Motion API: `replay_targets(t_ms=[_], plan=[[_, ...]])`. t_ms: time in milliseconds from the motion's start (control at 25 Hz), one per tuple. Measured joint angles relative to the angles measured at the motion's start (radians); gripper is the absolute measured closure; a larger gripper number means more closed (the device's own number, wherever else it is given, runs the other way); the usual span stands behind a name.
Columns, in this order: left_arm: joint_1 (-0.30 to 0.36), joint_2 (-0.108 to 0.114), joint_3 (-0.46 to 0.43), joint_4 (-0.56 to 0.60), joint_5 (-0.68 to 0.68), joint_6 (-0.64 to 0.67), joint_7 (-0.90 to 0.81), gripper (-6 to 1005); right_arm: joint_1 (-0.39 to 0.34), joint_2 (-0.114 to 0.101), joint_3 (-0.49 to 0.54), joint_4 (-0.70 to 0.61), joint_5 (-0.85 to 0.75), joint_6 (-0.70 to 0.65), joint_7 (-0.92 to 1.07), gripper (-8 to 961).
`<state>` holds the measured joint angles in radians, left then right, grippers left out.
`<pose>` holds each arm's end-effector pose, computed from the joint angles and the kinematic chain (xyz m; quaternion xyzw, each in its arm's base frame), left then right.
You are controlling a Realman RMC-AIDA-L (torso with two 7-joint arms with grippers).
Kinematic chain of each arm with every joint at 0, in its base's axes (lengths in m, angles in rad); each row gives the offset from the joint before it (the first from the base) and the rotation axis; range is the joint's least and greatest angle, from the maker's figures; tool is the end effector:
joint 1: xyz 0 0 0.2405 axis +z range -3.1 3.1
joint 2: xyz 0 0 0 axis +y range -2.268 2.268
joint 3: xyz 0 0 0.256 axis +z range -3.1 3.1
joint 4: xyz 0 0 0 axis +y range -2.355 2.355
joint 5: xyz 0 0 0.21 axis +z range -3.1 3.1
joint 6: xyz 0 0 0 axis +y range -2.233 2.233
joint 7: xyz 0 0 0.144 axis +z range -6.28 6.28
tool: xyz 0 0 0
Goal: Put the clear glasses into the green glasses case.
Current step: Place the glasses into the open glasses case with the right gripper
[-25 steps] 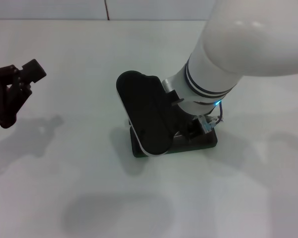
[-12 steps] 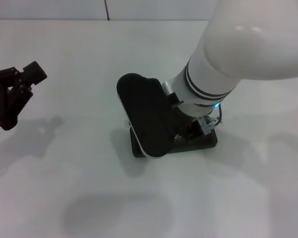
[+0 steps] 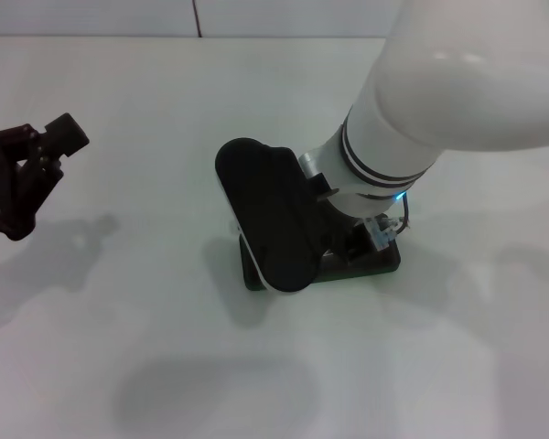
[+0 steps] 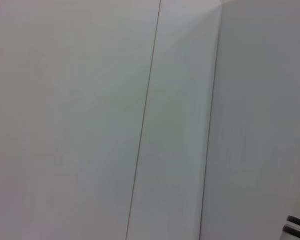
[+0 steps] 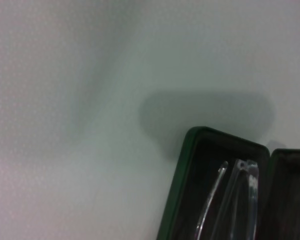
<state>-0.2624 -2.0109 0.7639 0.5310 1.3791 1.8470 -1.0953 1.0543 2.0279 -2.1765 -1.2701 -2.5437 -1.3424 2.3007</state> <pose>-0.2893 0.2576 0.0606 -0.8366 -0.1389 -0.4752 0.2346 0.0537 0.3321 -0.1122 -0.9002 -0.2660 -0.3357 0.0791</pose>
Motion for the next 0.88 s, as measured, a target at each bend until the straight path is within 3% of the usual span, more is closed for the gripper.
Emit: replay_targets(t_ms=[600, 880], plan=[[0.0, 0.0, 0.001, -0.002, 0.0, 0.001, 0.0, 962, 0.001, 0.0, -0.004, 0.009, -0.004, 0.002, -0.001, 813], [0.0, 0.0, 0.0, -0.002, 0.0, 0.001, 0.0, 961, -0.022, 0.0, 0.001, -0.05, -0.004, -0.015, -0.001, 824]])
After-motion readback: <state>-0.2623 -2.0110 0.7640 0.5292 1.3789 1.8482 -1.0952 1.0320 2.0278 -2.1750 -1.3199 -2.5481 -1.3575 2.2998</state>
